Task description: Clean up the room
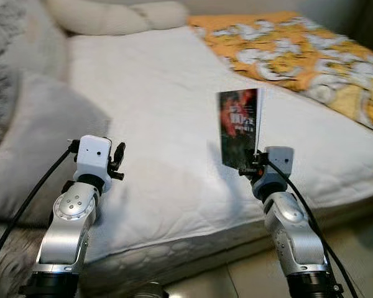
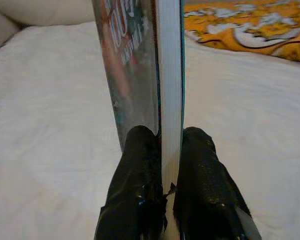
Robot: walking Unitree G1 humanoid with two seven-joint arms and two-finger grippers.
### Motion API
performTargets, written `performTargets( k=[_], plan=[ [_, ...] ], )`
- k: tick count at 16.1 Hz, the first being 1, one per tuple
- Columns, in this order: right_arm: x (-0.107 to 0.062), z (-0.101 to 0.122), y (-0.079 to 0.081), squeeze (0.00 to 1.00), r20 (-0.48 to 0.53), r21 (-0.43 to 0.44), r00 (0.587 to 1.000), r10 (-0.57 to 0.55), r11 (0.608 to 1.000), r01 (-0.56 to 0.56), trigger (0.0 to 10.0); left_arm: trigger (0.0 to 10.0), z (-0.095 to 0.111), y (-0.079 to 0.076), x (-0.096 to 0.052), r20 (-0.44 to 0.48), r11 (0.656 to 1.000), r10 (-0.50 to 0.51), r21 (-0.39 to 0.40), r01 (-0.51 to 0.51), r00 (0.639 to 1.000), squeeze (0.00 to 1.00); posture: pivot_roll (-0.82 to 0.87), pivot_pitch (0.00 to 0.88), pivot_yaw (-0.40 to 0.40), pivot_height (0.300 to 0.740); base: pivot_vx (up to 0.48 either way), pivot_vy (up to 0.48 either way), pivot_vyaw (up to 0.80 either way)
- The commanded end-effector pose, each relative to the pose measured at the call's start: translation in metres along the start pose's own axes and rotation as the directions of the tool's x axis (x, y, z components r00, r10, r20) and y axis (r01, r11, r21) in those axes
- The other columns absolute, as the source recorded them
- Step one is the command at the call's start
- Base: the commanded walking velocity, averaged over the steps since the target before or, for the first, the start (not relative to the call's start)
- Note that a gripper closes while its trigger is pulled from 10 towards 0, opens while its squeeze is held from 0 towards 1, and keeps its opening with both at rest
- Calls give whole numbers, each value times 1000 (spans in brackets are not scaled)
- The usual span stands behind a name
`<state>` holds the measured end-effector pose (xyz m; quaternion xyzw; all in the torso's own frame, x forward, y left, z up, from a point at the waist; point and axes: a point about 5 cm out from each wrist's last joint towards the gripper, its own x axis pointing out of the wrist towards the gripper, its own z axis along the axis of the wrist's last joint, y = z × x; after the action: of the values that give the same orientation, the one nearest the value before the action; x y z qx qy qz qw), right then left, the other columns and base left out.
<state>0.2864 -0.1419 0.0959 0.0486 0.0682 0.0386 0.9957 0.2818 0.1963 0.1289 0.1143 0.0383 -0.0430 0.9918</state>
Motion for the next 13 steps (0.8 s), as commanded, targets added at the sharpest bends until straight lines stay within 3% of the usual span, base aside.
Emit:
performTargets(
  k=[1,6,11,13],
  plan=[
    [2,9,-5,0,41,3,999,-21,1000,20,10000,10000,4,-3,2,21,1000,-13,6,13,1000,0,105,0,-27,740,0,0,800],
    [3,8,-3,0,32,-2,999,4,1000,-4,10000,10000,7,-5,2,40,999,-30,-15,30,999,0,106,0,-25,740,0,0,800],
    [2,-1,11,0,-34,-10,993,110,994,-110,10000,10000,8,-4,3,48,999,-34,-16,35,998,0,108,0,-25,740,262,0,800],
    [2,-2,14,0,-40,-1,989,142,990,-143,10000,10000,8,-4,3,48,999,-39,-13,40,998,0,107,0,-24,740,262,0,0]
  ],
)
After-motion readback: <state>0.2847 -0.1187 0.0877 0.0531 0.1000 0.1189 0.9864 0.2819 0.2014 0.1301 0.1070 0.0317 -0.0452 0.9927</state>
